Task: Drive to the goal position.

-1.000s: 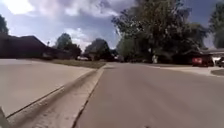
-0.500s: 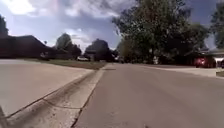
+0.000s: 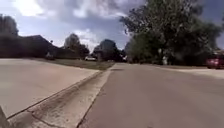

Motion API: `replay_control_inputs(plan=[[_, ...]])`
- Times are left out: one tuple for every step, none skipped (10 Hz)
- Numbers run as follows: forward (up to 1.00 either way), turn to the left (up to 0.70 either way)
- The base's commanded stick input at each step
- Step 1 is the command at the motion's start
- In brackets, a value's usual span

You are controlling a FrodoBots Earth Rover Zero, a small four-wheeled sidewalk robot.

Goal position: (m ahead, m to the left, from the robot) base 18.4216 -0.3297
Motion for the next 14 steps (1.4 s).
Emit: replay_control_inputs(plan=[[1.0, 0.0], [1.0, 0.0], [1.0, 0.0], [1.0, 0.0], [1.0, 0.0], [1.0, 0.0], [1.0, 0.0], [1.0, 0.0], [1.0, 0.0], [1.0, 0.0], [1.0, 0.0], [1.0, -0.12], [1.0, -0.27], [1.0, -0.39]])
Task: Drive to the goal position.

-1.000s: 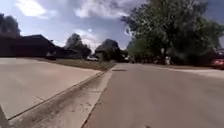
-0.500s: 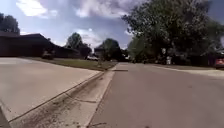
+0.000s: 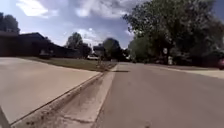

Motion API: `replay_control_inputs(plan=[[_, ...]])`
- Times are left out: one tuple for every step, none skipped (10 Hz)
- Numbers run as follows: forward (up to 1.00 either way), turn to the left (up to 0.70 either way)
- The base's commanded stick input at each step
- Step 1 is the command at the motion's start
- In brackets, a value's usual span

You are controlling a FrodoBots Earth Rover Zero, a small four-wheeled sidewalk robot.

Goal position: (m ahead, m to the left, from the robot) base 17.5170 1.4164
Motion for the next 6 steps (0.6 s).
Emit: replay_control_inputs(plan=[[1.0, -0.4], [1.0, -0.17], [1.0, 0.0], [1.0, 0.0], [1.0, 0.0], [1.0, 0.0]])
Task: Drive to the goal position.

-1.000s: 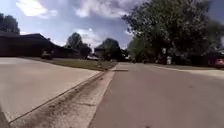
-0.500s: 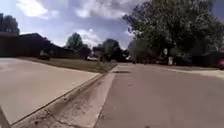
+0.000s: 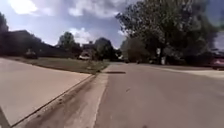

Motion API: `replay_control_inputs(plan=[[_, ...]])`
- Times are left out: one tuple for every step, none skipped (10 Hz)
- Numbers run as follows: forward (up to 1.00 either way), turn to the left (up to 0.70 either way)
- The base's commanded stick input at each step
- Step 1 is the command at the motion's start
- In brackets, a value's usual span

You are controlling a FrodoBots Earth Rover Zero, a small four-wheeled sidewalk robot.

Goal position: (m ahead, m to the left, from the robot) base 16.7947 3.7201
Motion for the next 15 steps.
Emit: replay_control_inputs(plan=[[1.0, 0.0], [1.0, 0.0], [1.0, 0.0], [1.0, 0.0], [1.0, 0.0], [1.0, 0.0], [1.0, 0.0], [1.0, 0.0], [1.0, 0.0], [1.0, 0.0], [1.0, 0.0], [1.0, 0.0], [1.0, 0.0], [1.0, 0.0], [1.0, 0.0]])
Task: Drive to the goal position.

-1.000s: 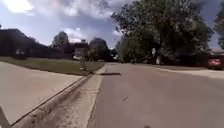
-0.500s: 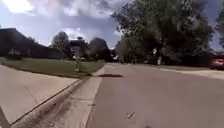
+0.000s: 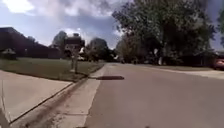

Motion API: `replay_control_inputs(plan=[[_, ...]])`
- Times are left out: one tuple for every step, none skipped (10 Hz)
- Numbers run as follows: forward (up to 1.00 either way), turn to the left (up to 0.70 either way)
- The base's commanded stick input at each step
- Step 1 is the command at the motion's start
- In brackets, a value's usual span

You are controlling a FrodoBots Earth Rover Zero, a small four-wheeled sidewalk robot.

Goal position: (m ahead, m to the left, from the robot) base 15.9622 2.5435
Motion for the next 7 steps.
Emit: replay_control_inputs(plan=[[1.0, 0.01], [1.0, 0.03], [1.0, 0.03], [1.0, 0.03], [1.0, 0.03], [1.0, 0.03], [1.0, 0.03]])
